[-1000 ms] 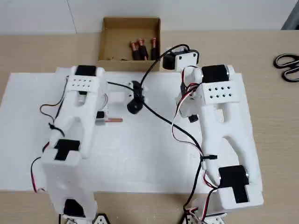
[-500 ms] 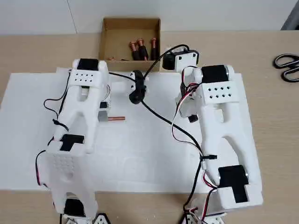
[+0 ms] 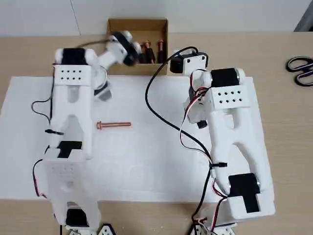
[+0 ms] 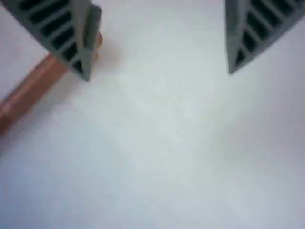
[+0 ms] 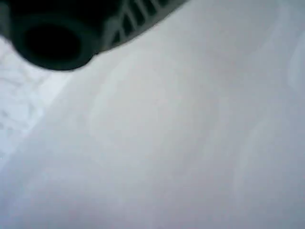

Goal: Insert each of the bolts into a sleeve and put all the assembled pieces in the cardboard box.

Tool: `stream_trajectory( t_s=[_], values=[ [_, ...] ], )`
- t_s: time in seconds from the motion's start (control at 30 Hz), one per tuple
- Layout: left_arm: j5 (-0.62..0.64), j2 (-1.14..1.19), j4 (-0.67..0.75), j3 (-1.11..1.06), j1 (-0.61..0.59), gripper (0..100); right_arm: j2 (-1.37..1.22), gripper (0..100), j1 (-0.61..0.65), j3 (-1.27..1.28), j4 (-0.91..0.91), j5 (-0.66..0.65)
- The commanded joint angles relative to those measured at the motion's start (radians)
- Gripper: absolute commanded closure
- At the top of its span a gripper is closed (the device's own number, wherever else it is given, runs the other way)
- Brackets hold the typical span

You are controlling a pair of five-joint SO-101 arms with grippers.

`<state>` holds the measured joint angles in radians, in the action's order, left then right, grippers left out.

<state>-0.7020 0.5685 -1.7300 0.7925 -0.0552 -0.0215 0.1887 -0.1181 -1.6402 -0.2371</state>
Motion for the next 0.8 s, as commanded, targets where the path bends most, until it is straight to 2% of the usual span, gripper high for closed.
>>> stream_trajectory(
  t_s=[0.0, 0.1, 0.2, 0.5, 0.63, 0.77],
  values=[
    [0.175, -0.147, -0.021, 0.064, -0.021, 82, 0.058, 99.5, -0.005, -0.006, 0.007, -0.011],
    [0.267, -0.252, -0.021, 0.027, -0.026, 82, 0.058, 99.5, -0.005, -0.006, 0.002, -0.011],
    [0.410, -0.377, -0.021, -0.061, -0.028, 82, 0.058, 99.5, -0.007, -0.006, -0.001, -0.011],
    [0.848, -0.821, -0.021, -0.526, -0.014, 82, 0.231, 99.5, -0.048, -0.002, -0.025, -0.008],
    [0.930, -0.956, -0.012, -0.796, -0.003, 82, 0.295, 99.5, -0.085, 0.000, -0.027, -0.008],
    [0.971, -1.000, 0.143, -1.084, 0.038, 82, 0.315, 99.5, -0.091, 0.000, -0.028, -0.005]
  ],
)
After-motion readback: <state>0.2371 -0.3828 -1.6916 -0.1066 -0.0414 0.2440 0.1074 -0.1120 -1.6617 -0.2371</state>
